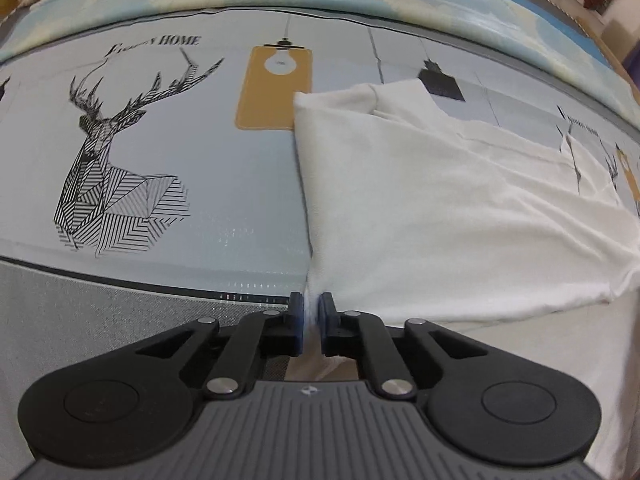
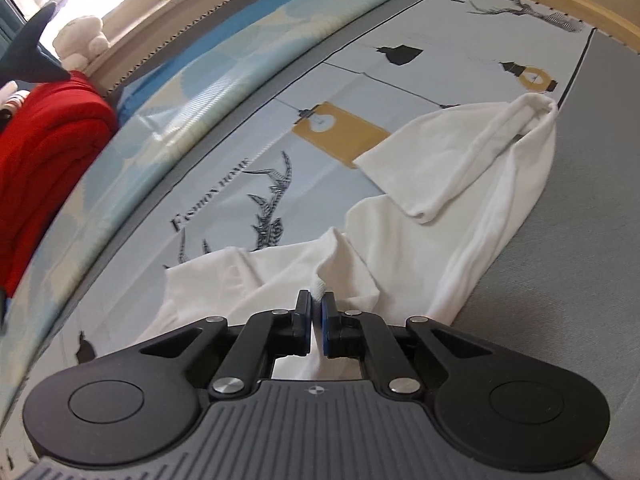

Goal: Fold small clothes

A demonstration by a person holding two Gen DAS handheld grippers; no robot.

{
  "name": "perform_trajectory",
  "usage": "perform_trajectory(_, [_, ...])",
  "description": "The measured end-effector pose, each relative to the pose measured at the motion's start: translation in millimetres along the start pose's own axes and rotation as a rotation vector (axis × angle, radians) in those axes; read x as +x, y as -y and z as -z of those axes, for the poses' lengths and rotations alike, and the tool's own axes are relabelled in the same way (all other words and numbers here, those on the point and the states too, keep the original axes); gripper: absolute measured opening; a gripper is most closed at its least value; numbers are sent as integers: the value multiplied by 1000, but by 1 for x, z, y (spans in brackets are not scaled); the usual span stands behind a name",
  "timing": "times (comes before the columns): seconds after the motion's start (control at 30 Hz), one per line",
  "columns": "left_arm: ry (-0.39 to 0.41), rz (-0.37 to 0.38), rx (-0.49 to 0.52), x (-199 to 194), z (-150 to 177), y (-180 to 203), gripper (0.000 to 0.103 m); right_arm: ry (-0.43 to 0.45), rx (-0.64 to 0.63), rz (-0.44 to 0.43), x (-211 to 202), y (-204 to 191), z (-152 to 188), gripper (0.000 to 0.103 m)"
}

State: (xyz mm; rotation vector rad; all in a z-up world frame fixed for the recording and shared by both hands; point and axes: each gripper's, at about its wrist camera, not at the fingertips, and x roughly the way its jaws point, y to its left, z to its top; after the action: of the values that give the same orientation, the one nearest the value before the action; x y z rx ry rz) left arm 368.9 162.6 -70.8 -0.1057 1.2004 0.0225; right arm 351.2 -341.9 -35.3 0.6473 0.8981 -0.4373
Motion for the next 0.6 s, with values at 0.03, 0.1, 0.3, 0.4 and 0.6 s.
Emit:
perform_trajectory(0.03, [7, 3, -18, -1, -1, -2, 15, -8, -3, 38, 3, 3, 0, 5])
perform_trajectory(0.1, [43, 10, -53, -5, -5, -5, 16, -31, 40, 131, 10, 18, -1, 6])
perform_trajectory(0.3, [137, 85, -156, -13, -19, -7, 16, 149, 36, 159, -13, 22, -12, 8])
perform_trajectory(0.4, [177, 120, -180, -14, -26, 1, 16, 193, -38, 52, -23, 8, -13, 8])
perform_trajectory(0.6, [219, 171, -203, -9, -35, 11, 16, -138, 3, -93, 31, 16, -5, 8])
